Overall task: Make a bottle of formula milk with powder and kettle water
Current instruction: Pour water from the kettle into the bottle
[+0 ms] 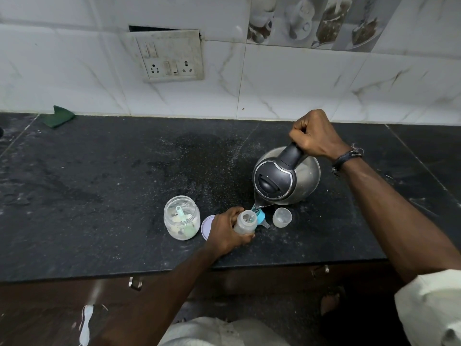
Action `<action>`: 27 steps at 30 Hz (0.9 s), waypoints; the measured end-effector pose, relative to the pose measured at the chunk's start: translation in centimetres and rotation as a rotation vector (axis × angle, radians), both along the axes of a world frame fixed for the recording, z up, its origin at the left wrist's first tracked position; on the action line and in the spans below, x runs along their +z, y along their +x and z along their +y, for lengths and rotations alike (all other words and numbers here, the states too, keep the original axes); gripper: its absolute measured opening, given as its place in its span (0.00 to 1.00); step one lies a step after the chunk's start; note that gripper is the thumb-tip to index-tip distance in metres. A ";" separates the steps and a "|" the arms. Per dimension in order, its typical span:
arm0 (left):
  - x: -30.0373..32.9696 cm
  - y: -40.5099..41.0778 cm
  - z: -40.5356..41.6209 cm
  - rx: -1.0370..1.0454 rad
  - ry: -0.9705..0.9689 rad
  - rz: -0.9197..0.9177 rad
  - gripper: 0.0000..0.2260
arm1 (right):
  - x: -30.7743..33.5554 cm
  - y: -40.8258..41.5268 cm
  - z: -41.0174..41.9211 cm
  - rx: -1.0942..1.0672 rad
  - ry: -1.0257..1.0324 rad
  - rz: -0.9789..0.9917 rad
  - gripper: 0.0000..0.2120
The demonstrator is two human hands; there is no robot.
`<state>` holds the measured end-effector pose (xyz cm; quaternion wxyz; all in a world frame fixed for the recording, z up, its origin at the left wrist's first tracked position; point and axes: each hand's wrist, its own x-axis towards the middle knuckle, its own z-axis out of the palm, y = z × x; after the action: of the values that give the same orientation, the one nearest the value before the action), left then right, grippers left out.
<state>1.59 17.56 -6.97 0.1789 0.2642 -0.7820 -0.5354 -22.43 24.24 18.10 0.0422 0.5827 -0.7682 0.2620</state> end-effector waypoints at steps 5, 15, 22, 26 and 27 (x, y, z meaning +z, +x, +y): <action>0.2 0.1 0.1 -0.001 0.006 0.007 0.31 | 0.0 0.0 0.0 0.000 0.000 0.003 0.17; 0.2 0.1 0.2 0.013 0.010 0.015 0.31 | -0.2 -0.2 -0.2 0.009 0.003 0.008 0.18; 0.3 0.0 0.2 0.007 0.002 0.015 0.31 | -0.3 -0.3 -0.3 0.012 0.010 -0.005 0.18; 0.2 0.0 0.2 0.010 0.009 0.003 0.32 | -0.4 -0.5 -0.1 0.006 0.000 -0.052 0.18; 0.2 0.0 0.2 0.011 0.006 0.001 0.32 | -0.4 -0.5 -0.1 0.004 -0.002 -0.068 0.17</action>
<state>1.63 17.71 -6.74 0.1815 0.2689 -0.7788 -0.5368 -22.96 24.13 17.68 0.0163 0.5748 -0.7678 0.2826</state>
